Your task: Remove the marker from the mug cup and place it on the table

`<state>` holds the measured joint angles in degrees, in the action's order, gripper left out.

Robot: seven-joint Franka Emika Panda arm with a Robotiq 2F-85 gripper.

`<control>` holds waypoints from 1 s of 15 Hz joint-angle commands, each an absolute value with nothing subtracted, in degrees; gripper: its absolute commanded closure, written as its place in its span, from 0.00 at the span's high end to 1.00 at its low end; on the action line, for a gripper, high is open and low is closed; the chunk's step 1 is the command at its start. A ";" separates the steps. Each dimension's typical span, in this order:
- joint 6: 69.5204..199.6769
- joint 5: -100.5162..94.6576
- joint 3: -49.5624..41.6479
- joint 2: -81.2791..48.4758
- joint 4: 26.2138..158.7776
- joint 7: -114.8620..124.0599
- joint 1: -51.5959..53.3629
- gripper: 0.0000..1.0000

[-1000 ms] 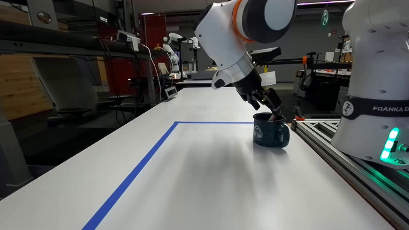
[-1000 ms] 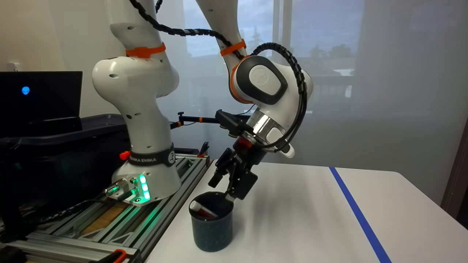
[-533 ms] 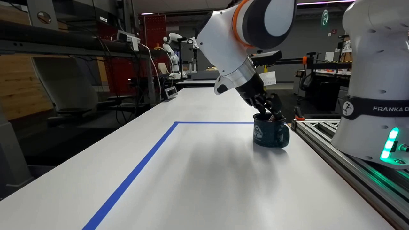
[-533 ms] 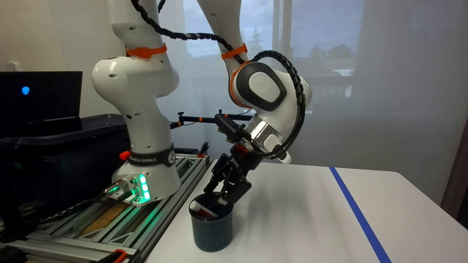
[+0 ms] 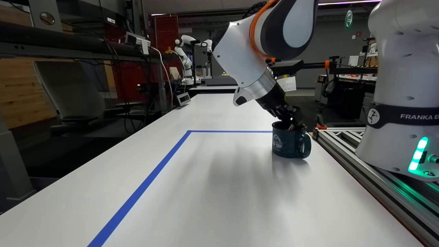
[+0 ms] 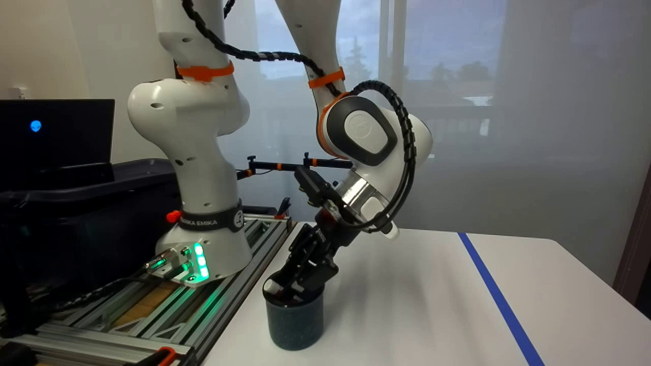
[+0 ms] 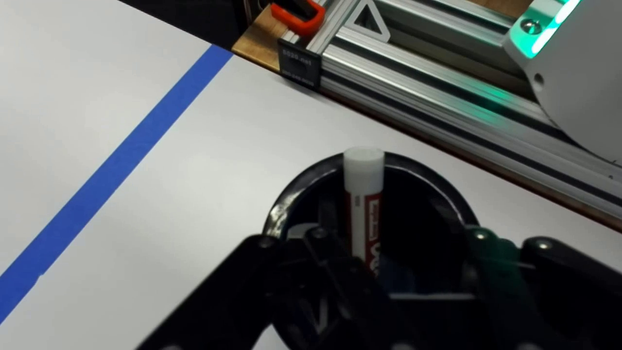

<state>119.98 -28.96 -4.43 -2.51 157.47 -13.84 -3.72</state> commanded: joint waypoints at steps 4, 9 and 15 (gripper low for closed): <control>121.28 -32.02 -5.59 -4.89 157.09 -10.70 -4.77 0.32; 120.50 -31.12 -5.19 -2.65 157.06 -12.02 -4.39 0.03; 114.85 -27.75 -4.47 8.36 159.08 -18.89 -4.18 0.05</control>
